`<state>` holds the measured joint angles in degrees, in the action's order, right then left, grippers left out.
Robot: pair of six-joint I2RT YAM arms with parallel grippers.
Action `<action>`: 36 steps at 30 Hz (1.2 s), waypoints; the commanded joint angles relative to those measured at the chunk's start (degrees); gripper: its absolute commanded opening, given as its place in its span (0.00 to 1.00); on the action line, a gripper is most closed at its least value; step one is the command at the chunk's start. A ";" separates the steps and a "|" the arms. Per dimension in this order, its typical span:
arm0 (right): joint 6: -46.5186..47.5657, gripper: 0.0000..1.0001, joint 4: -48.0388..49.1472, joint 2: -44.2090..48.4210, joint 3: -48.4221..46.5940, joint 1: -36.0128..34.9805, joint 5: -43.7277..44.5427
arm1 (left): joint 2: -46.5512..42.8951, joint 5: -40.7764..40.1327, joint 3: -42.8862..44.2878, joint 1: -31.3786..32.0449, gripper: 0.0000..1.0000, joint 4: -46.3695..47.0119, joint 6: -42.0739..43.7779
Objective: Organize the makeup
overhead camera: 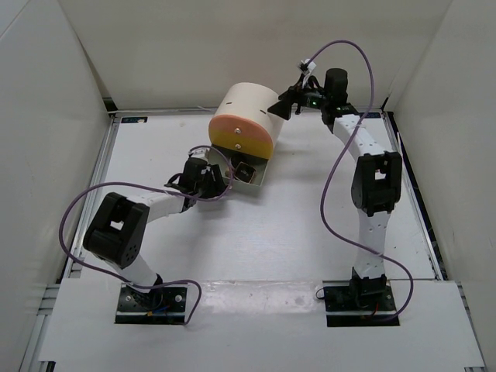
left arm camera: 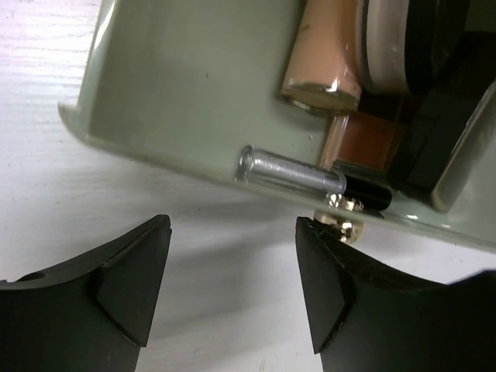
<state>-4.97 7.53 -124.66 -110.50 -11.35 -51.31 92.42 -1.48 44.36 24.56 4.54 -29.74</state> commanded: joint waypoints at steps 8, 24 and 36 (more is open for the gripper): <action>-5.22 0.99 9.78 -6.11 -6.21 2.57 -1.34 | 1.45 -1.25 4.95 0.05 0.76 0.04 0.91; -23.66 0.94 34.45 -14.03 -8.33 1.86 -18.81 | 5.13 -4.58 7.32 -0.48 0.76 5.83 -2.16; -35.81 0.88 46.26 -14.56 -5.35 1.86 -23.58 | 14.27 -10.74 16.63 -0.65 0.80 16.91 -6.82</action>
<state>-36.32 48.51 -139.24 -116.38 -8.29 -69.43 106.15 -9.65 56.34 23.94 13.91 -33.54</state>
